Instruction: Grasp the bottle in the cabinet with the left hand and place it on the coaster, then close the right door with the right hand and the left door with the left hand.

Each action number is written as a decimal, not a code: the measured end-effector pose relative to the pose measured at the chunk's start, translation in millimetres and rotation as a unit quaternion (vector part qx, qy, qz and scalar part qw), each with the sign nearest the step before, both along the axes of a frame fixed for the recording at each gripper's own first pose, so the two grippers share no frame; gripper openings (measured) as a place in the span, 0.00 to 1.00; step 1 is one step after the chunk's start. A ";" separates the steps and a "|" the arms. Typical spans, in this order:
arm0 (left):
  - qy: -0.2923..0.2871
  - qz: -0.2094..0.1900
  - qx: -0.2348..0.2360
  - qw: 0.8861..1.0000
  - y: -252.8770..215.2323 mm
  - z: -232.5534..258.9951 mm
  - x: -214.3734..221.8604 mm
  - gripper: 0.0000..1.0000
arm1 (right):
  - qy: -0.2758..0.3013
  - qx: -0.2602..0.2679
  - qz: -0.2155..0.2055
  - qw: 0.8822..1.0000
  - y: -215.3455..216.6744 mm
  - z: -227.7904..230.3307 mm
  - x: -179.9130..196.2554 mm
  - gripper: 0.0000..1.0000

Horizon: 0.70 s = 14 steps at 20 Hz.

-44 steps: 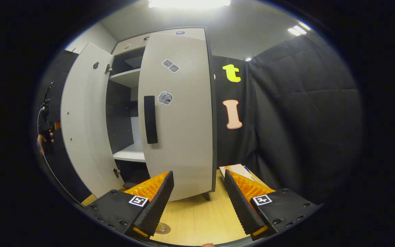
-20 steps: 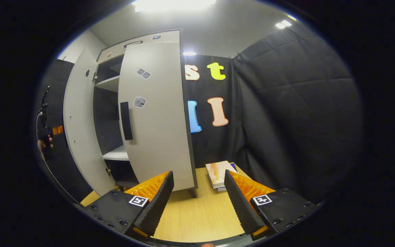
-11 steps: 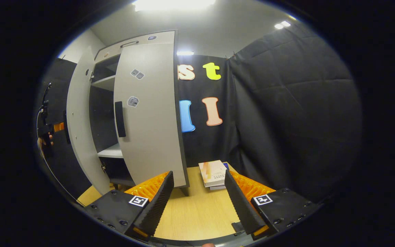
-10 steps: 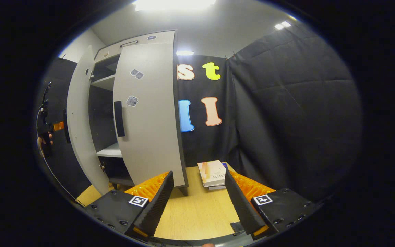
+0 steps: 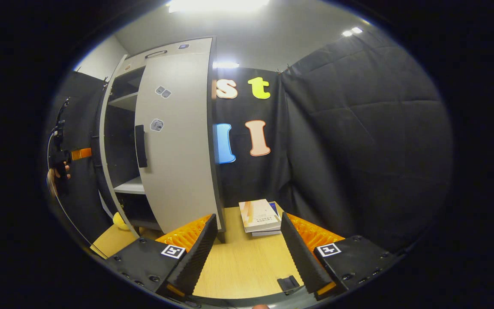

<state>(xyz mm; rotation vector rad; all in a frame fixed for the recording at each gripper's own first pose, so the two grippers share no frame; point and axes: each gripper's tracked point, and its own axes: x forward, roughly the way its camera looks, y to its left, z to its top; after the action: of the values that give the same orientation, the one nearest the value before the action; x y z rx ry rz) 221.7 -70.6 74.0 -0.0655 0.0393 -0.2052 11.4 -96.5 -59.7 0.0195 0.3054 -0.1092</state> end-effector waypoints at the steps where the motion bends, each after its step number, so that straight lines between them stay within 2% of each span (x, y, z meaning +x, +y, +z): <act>1: 0.000 -0.001 -0.001 1.000 -8.3 -0.4 1.5 0.90 | 0.001 0.000 -0.001 1.000 -1.9 -0.7 -2.1 0.95; 3: -0.006 0.008 0.015 1.000 -13.3 -1.9 6.7 0.90 | 0.004 0.001 -0.003 1.000 -5.9 -2.3 -1.9 0.95; 8: -0.008 0.008 0.008 1.000 -23.5 -3.0 12.0 0.90 | 0.010 0.003 -0.004 1.000 -9.4 -5.8 -1.1 0.95; 14: -0.006 0.009 0.010 1.000 -25.3 -4.9 9.6 0.90 | 0.004 0.013 0.014 1.000 -4.9 -3.6 4.9 0.95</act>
<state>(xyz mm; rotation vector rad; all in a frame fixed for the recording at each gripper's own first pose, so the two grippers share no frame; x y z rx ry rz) 231.3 -95.9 69.2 -0.0446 0.0288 -0.1878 16.3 -101.4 -63.3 0.0413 0.3145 -0.0779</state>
